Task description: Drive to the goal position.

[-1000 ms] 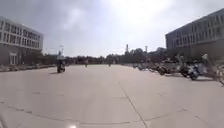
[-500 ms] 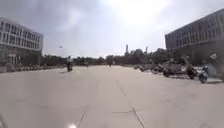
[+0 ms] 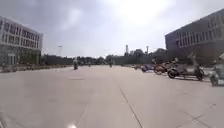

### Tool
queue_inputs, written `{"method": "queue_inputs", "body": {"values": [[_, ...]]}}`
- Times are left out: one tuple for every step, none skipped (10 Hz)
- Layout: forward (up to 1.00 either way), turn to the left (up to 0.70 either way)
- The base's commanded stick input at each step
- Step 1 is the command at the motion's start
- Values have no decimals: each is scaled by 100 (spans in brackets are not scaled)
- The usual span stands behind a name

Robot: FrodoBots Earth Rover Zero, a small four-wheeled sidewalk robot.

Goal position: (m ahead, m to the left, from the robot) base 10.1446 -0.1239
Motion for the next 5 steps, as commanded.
{"method": "queue_inputs", "body": {"values": [[100,0],[100,0],[100,0],[100,0],[100,0]]}}
